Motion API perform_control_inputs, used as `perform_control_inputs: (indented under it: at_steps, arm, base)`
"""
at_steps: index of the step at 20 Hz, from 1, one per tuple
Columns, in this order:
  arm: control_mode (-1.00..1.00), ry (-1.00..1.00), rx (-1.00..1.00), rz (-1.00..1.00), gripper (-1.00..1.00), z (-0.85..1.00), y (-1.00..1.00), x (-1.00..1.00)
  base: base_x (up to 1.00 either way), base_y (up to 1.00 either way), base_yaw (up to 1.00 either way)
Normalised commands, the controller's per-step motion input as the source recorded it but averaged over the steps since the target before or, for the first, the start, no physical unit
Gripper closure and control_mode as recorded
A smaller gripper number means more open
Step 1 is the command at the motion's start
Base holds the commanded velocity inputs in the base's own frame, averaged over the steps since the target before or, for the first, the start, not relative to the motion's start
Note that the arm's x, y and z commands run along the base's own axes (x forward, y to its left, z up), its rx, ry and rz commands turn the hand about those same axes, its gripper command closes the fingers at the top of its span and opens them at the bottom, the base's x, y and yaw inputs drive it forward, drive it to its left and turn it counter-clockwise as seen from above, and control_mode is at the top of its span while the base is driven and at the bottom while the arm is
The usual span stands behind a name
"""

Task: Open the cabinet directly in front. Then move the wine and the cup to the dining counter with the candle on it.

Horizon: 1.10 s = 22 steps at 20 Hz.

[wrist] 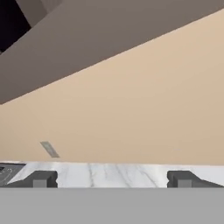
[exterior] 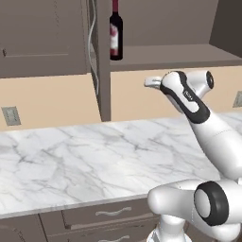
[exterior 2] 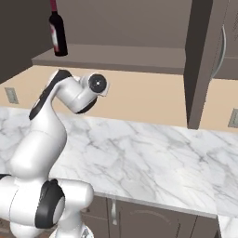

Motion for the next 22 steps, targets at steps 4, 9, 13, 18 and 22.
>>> perform_control_inputs:
  at_steps: [4, 9, 13, 18, 22]
  arm:
    - [-1.00, 0.00, 0.01, 0.24, -1.00, 0.71, 0.00, -0.29]
    - [-1.00, 0.00, 0.00, 0.43, -1.00, 0.46, 0.00, -0.50]
    - [-1.00, -0.02, 0.00, 0.50, -1.00, 0.33, 0.06, -0.40]
    - [-1.00, -0.39, -0.05, 0.19, -1.00, 0.38, 0.04, -0.85]
    - [-1.00, -0.32, -0.04, 0.01, -1.00, 0.07, 0.02, -0.72]
  base:
    - [0.00, 0.00, 0.00]
    - [0.00, 0.00, 0.00]
    - [0.00, 0.00, 0.00]
    - [0.00, 0.00, 0.00]
    - [0.00, 0.00, 0.00]
